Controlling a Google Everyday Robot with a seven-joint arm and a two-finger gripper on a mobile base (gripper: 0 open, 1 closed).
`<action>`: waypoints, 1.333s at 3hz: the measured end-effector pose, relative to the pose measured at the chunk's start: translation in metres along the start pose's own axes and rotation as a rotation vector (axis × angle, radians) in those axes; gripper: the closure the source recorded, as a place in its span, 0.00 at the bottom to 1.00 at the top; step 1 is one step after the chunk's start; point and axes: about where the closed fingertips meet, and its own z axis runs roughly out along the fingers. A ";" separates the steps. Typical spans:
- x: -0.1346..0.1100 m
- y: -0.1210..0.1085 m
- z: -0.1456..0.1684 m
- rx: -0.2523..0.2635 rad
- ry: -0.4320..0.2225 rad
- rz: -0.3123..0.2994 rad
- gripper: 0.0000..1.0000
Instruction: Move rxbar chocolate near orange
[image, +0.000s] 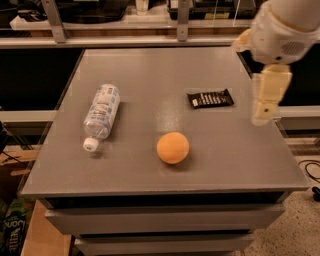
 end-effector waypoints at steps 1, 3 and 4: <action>-0.022 -0.057 0.028 0.004 -0.001 -0.091 0.00; -0.028 -0.066 0.036 0.001 -0.012 -0.105 0.00; -0.039 -0.079 0.056 -0.029 -0.024 -0.119 0.00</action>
Offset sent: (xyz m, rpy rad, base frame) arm 0.0402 0.0141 -0.0103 -0.0326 0.0137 0.0663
